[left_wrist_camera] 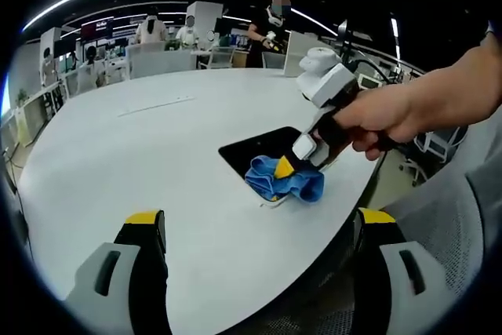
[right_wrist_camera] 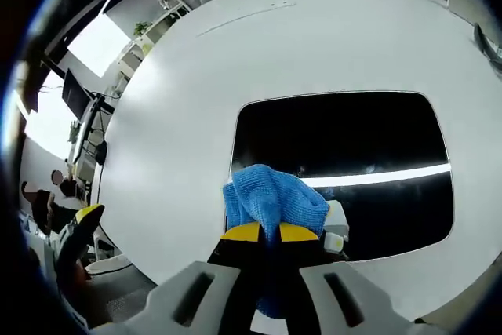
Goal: Wipe the mirror surface with the cleaning cloth until all visible marks leave the cleaned area.
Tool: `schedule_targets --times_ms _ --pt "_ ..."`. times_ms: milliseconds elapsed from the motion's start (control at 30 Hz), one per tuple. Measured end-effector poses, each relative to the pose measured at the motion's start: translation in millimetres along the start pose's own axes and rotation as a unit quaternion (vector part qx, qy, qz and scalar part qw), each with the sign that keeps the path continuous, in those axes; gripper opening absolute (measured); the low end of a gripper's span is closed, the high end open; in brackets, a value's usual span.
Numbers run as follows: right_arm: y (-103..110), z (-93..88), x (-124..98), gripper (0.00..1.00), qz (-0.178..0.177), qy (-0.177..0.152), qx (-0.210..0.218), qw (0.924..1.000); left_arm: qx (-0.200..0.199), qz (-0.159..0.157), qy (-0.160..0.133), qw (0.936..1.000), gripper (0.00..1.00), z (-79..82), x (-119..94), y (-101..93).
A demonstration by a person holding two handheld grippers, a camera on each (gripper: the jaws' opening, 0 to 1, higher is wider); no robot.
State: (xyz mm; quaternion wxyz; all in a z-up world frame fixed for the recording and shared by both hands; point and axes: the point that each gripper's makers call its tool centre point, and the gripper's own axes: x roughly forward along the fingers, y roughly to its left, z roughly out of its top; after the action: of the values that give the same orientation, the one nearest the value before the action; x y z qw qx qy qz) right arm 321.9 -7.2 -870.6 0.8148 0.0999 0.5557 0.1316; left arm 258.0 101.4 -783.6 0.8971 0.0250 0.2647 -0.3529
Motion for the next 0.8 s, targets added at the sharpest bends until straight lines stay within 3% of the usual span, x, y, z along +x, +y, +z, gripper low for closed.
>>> schedule_targets --times_ms 800 --pt "1.1 -0.7 -0.2 0.01 -0.006 0.001 -0.031 0.9995 0.002 -0.003 0.000 1.0000 0.99 0.0 0.6 -1.9"
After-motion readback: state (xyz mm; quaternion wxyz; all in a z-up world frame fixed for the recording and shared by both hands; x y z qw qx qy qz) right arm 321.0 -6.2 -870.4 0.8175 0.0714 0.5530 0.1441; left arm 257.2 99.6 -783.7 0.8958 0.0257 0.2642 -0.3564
